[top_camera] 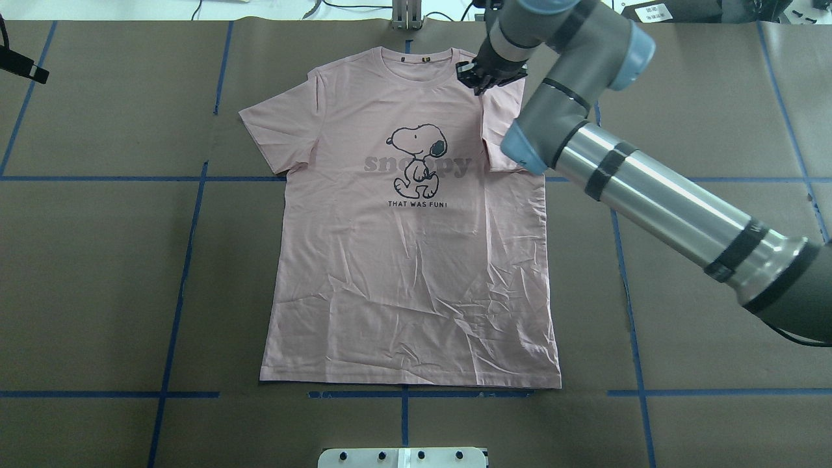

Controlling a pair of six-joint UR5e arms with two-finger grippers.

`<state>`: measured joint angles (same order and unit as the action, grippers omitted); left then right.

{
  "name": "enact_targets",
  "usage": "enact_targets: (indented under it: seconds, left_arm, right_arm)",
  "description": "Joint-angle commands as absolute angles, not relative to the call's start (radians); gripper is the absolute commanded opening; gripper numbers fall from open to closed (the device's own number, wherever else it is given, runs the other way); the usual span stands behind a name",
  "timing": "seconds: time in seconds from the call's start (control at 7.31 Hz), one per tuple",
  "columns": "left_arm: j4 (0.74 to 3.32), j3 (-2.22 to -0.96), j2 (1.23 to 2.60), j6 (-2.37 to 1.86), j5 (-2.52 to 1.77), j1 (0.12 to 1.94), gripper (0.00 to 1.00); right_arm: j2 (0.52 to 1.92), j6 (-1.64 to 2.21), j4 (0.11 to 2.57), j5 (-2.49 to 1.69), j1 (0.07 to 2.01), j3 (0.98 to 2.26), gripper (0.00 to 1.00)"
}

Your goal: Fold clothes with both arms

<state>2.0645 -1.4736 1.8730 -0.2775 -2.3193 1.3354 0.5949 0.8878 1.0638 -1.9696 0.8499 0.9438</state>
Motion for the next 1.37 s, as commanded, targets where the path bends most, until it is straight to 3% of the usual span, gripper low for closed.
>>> enact_targets:
  seconds: [0.0, 0.14, 0.55, 0.68, 1.09, 1.23]
  left_arm:
    - [2.065, -1.471, 1.875, -0.281, -2.319, 1.335, 1.0]
    - [2.065, -1.471, 1.879, -0.281, -2.319, 1.335, 1.0]
    - [2.065, -1.463, 1.89, -0.355, -2.313, 1.33, 1.0]
    - [2.063, -1.466, 1.923, -0.477, -2.295, 1.289, 1.0]
    - [2.065, -1.462, 2.015, -0.86, -2.029, 1.047, 1.0]
    - [2.069, -1.43, 2.055, -0.956, -1.92, 0.972, 1.0]
  right_arm:
    - [0.499, 0.893, 1.063, -1.898, 0.811, 0.824, 0.12]
    - [0.503, 0.893, 1.051, -1.894, 0.807, 0.827, 0.99]
    - [0.518, 0.913, 1.031, -1.896, 0.808, 0.854, 1.0]
    - [0.552, 0.943, 1.058, -1.92, 0.814, 0.932, 1.0]
    - [0.742, 0.946, 1.561, -2.09, 0.882, 1.448, 1.0]
    - [0.843, 0.942, 1.606, -2.118, 0.912, 1.588, 1.0]
